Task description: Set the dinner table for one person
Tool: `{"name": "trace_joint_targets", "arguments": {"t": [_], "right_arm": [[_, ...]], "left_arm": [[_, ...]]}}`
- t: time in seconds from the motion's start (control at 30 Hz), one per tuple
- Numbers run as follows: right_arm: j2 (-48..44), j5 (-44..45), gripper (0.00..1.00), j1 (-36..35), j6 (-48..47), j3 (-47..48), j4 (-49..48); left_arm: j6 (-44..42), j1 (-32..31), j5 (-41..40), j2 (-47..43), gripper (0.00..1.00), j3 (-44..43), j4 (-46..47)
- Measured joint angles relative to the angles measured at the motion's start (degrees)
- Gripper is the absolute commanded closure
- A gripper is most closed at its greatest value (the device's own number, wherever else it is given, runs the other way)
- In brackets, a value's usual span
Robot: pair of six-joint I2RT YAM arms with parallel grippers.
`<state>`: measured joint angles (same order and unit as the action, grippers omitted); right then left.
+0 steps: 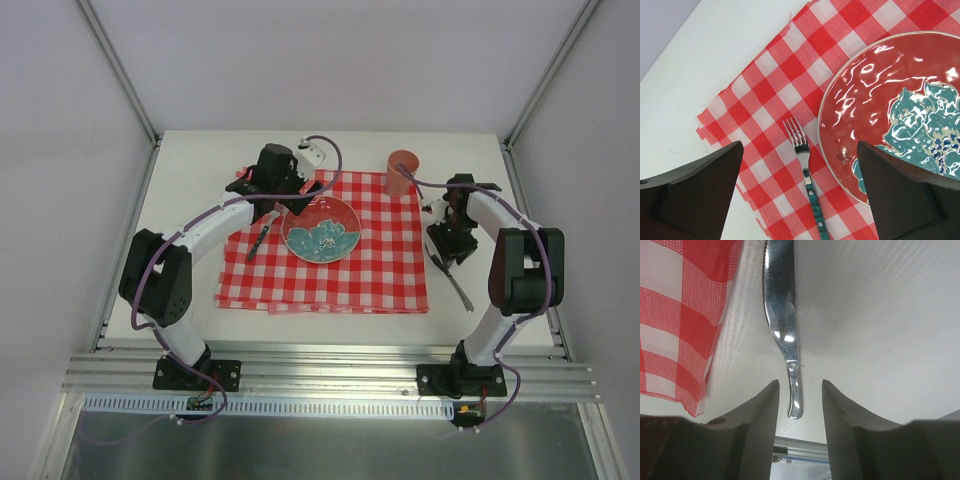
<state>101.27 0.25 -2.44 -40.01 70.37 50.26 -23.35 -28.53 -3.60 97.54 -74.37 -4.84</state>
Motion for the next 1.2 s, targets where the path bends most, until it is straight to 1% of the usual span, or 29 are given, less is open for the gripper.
{"name": "trace_joint_targets", "arguments": {"t": [0.1,0.33,0.4,0.43,0.47,0.5,0.53,1.0,1.2], "right_arm": [[0.61,0.44,0.57,0.0,-0.09,-0.76,-0.31],[6.82,1.46,0.57,0.02,-0.26,-0.59,-0.09],[6.67,1.53,0.58,0.0,-0.46,-0.66,0.0],[6.67,1.73,0.61,0.02,-0.55,-0.76,-0.07],[6.67,1.84,0.69,0.0,-0.66,-0.9,-0.13],[6.6,1.99,0.81,0.0,-0.98,-1.01,-0.33],[6.49,2.51,0.99,0.02,-1.33,-1.29,-0.68],[2.71,2.95,0.99,0.2,-0.42,-5.35,-3.78],[1.64,2.01,1.0,0.22,0.44,-6.67,-3.41]], "left_arm": [[0.0,0.0,0.0,0.0,0.01,0.0,0.02],[-0.04,0.0,-0.02,0.0,0.01,0.0,0.02],[-0.04,0.0,-0.02,0.0,0.01,0.0,0.02],[-0.04,-0.02,0.0,0.0,0.01,0.0,0.09],[-0.07,-0.02,-0.02,0.0,0.01,0.0,0.09],[-0.04,-0.02,-0.02,0.0,0.01,0.0,0.07],[-0.04,-0.02,-0.02,0.0,0.01,0.0,0.09],[-0.04,-0.02,0.0,-0.02,0.01,0.15,0.13],[-0.04,-0.02,-0.02,-0.22,0.01,2.03,0.72]]}}
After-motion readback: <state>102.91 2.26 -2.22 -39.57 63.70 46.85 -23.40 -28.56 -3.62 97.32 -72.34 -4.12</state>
